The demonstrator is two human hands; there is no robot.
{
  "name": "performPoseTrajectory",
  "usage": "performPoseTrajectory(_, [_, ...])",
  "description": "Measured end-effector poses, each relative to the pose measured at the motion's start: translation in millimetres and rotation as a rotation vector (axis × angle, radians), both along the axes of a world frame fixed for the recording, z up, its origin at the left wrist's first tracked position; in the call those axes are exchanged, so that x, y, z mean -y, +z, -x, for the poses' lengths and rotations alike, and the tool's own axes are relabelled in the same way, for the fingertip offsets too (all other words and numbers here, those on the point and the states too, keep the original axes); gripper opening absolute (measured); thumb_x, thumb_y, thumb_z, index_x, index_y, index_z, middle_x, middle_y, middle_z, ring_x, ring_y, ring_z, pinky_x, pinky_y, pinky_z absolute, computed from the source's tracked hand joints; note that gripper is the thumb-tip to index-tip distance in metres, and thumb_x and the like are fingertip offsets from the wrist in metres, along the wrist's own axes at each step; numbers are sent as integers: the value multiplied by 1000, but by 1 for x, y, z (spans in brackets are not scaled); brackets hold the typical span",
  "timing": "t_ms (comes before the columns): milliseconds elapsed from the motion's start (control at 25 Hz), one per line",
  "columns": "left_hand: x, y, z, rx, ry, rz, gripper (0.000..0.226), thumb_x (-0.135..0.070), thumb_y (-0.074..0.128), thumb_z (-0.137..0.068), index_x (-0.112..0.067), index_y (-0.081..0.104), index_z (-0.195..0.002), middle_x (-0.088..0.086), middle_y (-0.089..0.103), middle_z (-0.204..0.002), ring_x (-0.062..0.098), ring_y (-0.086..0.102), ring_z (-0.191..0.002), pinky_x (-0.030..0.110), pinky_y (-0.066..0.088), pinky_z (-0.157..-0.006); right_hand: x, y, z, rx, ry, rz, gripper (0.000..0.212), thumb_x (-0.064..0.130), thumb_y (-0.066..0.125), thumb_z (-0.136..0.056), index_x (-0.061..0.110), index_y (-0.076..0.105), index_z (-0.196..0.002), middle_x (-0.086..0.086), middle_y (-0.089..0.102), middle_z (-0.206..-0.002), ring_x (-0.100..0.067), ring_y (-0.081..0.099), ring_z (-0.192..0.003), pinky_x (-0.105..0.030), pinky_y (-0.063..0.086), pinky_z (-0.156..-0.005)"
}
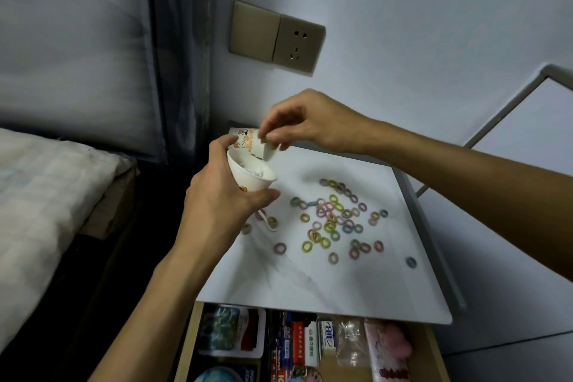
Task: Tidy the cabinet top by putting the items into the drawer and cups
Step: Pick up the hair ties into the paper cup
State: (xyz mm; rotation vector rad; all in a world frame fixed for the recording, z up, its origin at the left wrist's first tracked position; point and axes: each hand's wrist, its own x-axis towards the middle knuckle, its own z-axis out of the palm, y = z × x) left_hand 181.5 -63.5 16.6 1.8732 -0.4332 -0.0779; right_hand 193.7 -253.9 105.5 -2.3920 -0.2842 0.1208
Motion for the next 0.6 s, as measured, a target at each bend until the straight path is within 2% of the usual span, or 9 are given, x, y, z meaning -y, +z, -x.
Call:
performPoseTrajectory(80, [-3,0,-1,14,24,0,89,-32,90,-61,-34,40,-134,-10,60,-109,9,61,-88,25,50,-74,24,-23,-3,-8,-153,-4,14,7,67,-89,6,72,-102,-7,73,-91,-16,70,-80,-26,57,-75])
performPoseTrajectory(200, [-14,2,-6,34,90,-5,90,-34,90,-60,-31,40,-135,-9,58,-106,15,58,-94,31,49,-80,45,-76,-9,-30,-179,404,20,10,66,-90,15,72,-108,0,72,-102,-12,67,-90,-24,52,-82])
performPoseTrajectory(280, [-23,3,-11,53,141,-6,90,-34,90,-61,-28,40,-136,-7,57,-107,16,56,-96,33,49,-82,44,-112,-17,-4,-144,547,30,7,64,-90,18,68,-117,1,68,-117,-11,65,-99,-24,49,-86])
performPoseTrajectory(440, [-27,1,-15,62,162,2,91,-35,90,-60,-26,40,-136,-8,55,-105,12,53,-94,27,43,-79,27,-162,-40,111,-157,600,42,1,64,-86,20,62,-124,0,60,-130,-17,59,-112,-27,47,-91])
performPoseTrajectory(520, [-26,1,-16,57,156,0,91,-33,90,-61,-27,40,-137,-9,54,-104,11,52,-93,25,42,-78,22,-171,-47,141,-212,609,40,4,69,-83,21,63,-119,0,61,-124,-18,62,-103,-30,51,-84])
performPoseTrajectory(600, [-28,0,-18,48,155,3,91,-33,90,-61,-27,40,-137,-9,54,-103,11,53,-93,25,43,-78,23,-174,-52,161,-269,618,27,6,69,-84,20,64,-107,0,64,-113,-15,63,-92,-26,45,-71])
